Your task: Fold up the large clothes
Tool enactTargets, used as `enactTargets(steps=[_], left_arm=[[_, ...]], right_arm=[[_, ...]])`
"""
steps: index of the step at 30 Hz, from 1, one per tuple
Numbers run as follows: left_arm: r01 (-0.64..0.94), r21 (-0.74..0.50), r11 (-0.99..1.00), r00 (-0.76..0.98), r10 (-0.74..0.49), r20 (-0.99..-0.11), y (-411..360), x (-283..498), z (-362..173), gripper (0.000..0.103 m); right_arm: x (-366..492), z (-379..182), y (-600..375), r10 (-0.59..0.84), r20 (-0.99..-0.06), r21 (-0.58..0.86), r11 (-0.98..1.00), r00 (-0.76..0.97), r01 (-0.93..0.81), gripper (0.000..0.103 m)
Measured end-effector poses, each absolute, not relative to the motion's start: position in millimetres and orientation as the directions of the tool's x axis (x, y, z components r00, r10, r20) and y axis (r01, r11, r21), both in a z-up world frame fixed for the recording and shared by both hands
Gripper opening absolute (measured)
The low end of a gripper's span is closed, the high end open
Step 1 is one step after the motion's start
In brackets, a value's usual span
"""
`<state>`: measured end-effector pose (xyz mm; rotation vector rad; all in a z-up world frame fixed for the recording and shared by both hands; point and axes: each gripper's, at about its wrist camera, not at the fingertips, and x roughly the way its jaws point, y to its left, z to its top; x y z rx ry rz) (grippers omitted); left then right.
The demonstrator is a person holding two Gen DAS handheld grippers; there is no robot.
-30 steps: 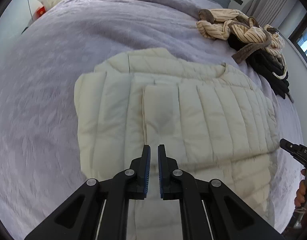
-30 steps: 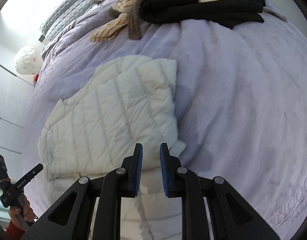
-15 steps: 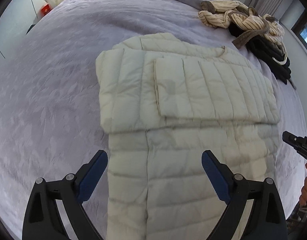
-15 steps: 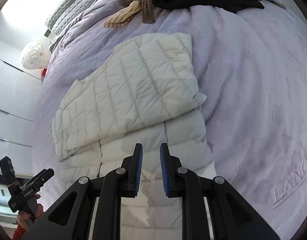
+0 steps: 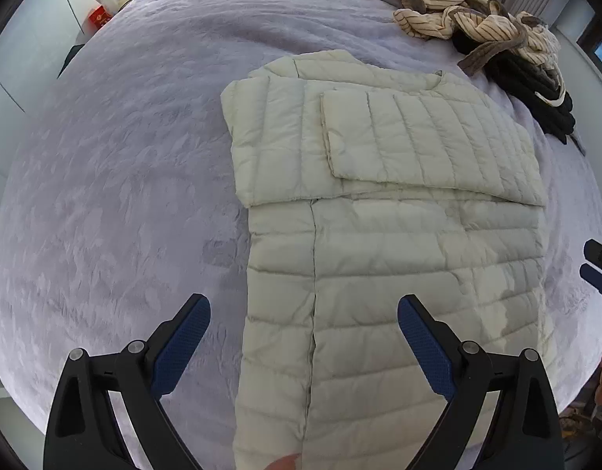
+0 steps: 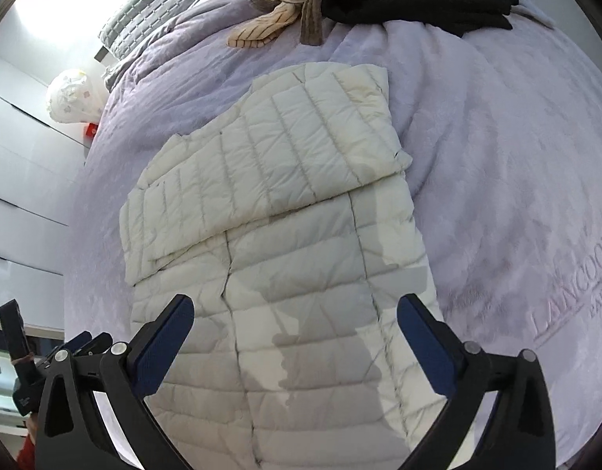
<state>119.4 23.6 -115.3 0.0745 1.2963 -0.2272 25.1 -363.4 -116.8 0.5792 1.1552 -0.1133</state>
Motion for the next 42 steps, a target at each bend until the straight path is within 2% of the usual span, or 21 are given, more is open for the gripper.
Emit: enactTargets(steps=[2, 3, 13, 19, 27, 42], left_arm=[[0.202, -0.072, 0.977, 0.249, -0.122, -0.961, 26, 116, -112, 0.097], [0.201, -0.075, 0.977, 0.242, -0.124, -0.962, 27, 114, -111, 0.103], [0.171, -0.075, 0.982, 0.204, -0.110, -0.973, 45, 90, -109, 0.103], [0.157, -0.042, 0.987, 0.157, -0.066, -0.985, 64, 70, -122, 0.103], [0.138, -0.062, 0.988, 0.114, -0.078, -0.990, 78, 53, -131, 0.103], [0.170, -0.011, 0.985, 0.065, -0.023, -0.998, 80, 46, -155, 0.103]], right_arm=[[19, -113, -360, 0.214, -0.885, 0.380, 0.846, 0.414, 0.375, 0.103], [17, -112, -360, 0.217, -0.884, 0.384, 0.843, 0.414, 0.377, 0.103], [-11, -108, -352, 0.293, -0.880, 0.440, 0.801, 0.375, 0.407, 0.103], [-30, -105, -353, 0.286, -0.878, 0.443, 0.789, 0.384, 0.426, 0.103], [-55, -123, -377, 0.322, -0.885, 0.462, 0.701, 0.336, 0.544, 0.103], [-109, -166, -413, 0.270, -0.944, 0.324, 0.654, 0.189, 0.684, 0.103]])
